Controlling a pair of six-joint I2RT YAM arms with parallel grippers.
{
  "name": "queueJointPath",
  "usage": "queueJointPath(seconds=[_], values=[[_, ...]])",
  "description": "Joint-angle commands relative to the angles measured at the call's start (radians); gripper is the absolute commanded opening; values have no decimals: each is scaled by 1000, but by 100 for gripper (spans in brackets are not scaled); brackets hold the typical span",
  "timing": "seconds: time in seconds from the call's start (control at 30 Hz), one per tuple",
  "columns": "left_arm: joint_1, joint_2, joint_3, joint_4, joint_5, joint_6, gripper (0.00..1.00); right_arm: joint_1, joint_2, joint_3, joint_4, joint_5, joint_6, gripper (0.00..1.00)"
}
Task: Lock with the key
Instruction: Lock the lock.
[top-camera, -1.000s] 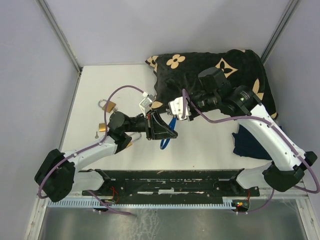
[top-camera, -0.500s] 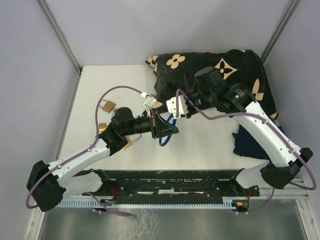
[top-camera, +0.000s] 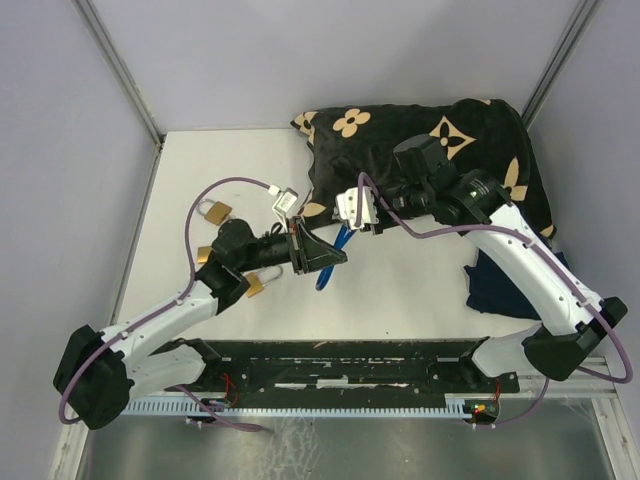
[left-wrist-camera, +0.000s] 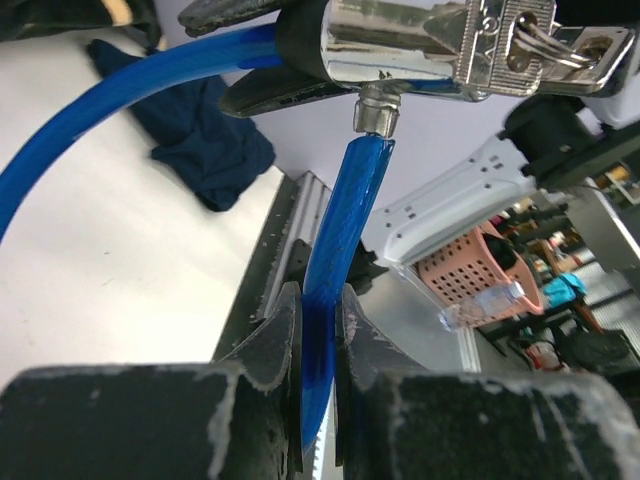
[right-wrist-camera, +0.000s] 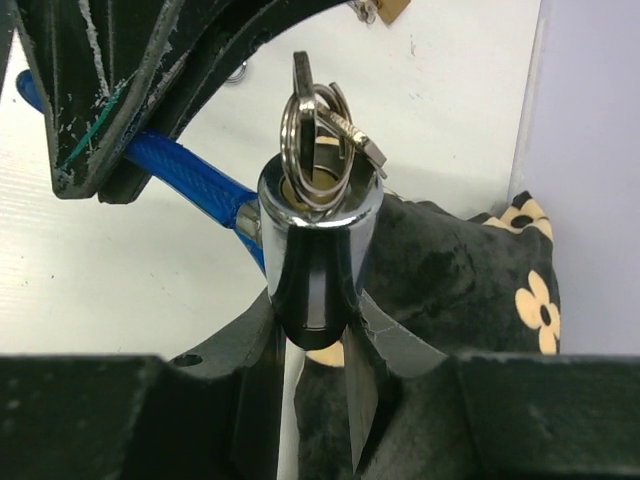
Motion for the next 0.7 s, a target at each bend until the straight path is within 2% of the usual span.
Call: queueJointPath(seconds=[0.0, 0.13, 0.2, 0.3, 0.4, 0.53, 0.67], values=[[60, -6, 72, -49, -372, 72, 3, 45, -35, -67, -11, -146, 127, 2], [60, 17, 130, -184, -430, 166, 3, 74, -29, -99, 57, -16, 170, 2], [60, 18, 133, -202, -458, 205, 3, 80, -29, -110, 71, 4, 178, 2], [60, 17, 100, -113, -414, 242, 3, 82, -32, -127, 85, -32, 191, 2], [61, 35, 82, -15, -262, 243, 3, 82, -31, -117, 32, -105, 147, 2], [74, 93, 80, 158, -23, 93, 3, 81, -42, -93, -54, -190, 53, 2], [79, 165, 61, 390, 122, -122, 3, 81, -47, -88, -67, -174, 43, 2]])
